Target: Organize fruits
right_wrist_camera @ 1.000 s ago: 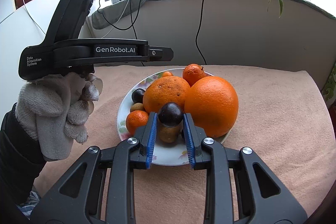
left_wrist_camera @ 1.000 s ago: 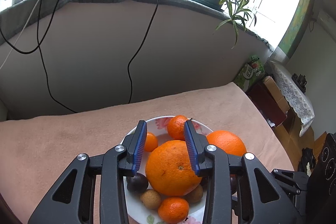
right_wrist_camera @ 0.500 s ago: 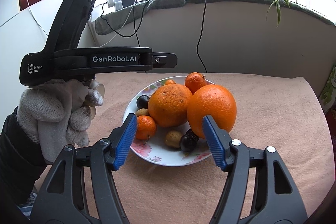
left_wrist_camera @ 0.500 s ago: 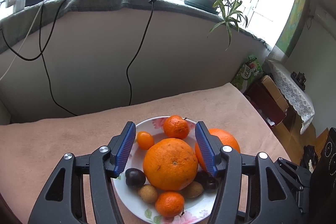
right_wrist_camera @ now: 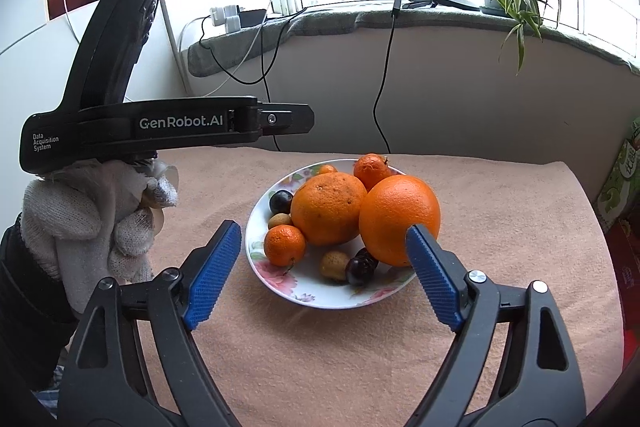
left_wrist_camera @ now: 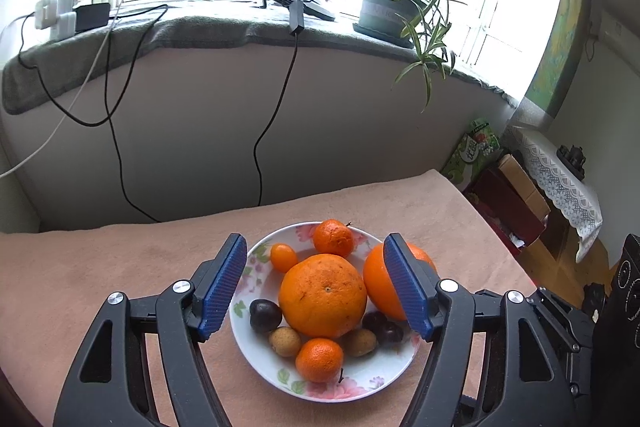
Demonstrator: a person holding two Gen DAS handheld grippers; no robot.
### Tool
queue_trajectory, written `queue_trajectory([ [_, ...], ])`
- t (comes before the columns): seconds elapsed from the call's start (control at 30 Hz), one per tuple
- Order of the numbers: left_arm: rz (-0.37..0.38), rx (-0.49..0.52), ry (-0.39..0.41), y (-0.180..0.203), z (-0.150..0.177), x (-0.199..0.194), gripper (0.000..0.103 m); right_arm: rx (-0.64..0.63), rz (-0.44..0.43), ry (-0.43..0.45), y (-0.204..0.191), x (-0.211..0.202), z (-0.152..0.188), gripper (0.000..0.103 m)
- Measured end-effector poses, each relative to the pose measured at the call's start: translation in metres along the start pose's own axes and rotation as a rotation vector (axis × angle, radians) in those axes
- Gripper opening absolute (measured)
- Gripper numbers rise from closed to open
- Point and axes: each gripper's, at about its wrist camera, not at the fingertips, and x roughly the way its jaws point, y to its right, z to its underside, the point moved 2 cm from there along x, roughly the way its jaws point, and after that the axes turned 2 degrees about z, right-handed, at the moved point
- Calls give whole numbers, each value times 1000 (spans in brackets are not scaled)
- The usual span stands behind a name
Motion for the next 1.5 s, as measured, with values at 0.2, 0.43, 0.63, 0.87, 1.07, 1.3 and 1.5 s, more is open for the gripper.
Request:
queue_trajectory([
  [0.2,-35,2,24,-1,11,-20,71,7,20,5,2,-7,2,95],
  [0.43,-82,4,56,-1,32,-46,71,24,46,17,6,-15,5,100],
  [0.63,-153,7,64,0,52,-64,80,45,73,17,13,-19,8,100],
  [0.87,-214,-25,55,-3,76,-77,81,71,117,16,21,-22,14,103],
  [1.07,-232,-46,34,-2,90,-81,81,94,135,9,27,-22,16,103],
  [1.3,-253,-40,42,1,92,-84,81,102,131,4,26,-21,17,103],
  [1.5,-262,-37,43,1,93,-84,81,100,124,1,23,-20,19,103],
])
